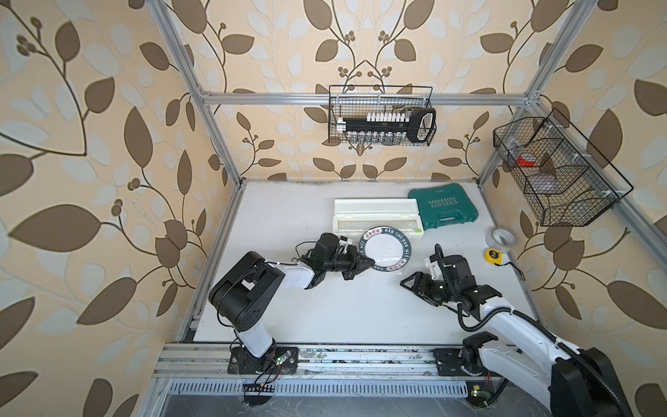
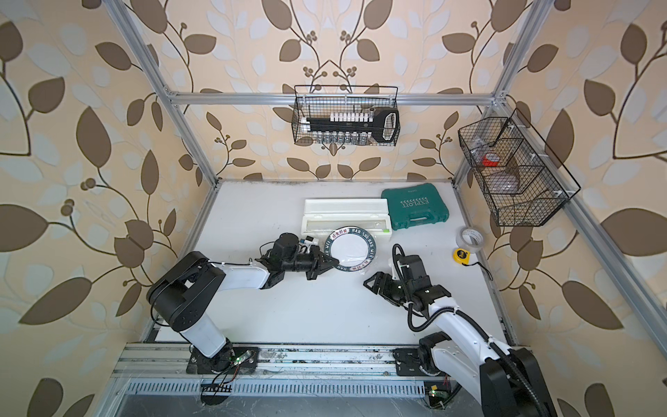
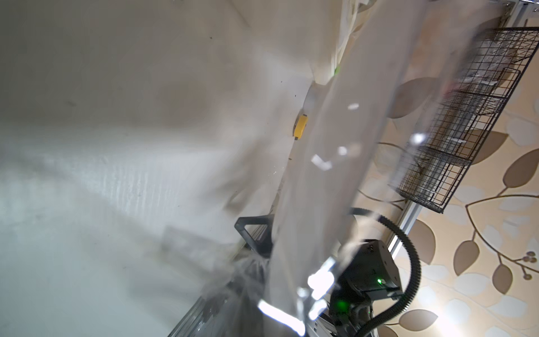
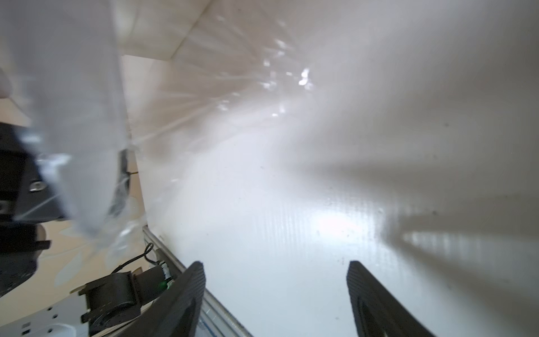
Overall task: Wrap the plate with plastic wrap
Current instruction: Pick up the plate at the center of the board.
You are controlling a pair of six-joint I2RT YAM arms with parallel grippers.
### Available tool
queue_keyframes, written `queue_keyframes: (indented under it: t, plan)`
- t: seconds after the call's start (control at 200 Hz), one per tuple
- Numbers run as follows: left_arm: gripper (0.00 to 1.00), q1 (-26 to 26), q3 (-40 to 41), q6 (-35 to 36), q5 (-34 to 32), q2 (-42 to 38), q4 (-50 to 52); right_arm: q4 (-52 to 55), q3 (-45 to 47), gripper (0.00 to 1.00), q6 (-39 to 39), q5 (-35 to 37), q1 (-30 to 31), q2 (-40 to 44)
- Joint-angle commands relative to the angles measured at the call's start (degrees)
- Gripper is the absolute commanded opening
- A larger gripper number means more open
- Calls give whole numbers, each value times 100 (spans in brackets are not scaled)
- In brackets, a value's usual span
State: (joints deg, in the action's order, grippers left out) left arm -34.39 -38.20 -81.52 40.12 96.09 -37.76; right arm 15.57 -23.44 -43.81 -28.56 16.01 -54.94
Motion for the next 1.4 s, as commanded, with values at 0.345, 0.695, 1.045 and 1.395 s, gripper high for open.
queue_keyframes:
  t: [0.345, 0.695, 1.045, 1.395]
  plan:
    - [0, -88, -130, 548, 163, -191, 58, -59, -1342, 58, -606, -272, -292, -1059]
    - [0, -274, -199, 426, 119, -60, -181, -3366, -730, 54, -2062, -633, -42, -1923]
    - [0, -253, -168, 480, -49, -313, 131, -3743, -314, 28, -2144, -676, -70, -1707]
    - [0, -13, -1250, 1234, -370, -1177, 2036, -3168, -1381, 0, -1909, -555, -430, -1606]
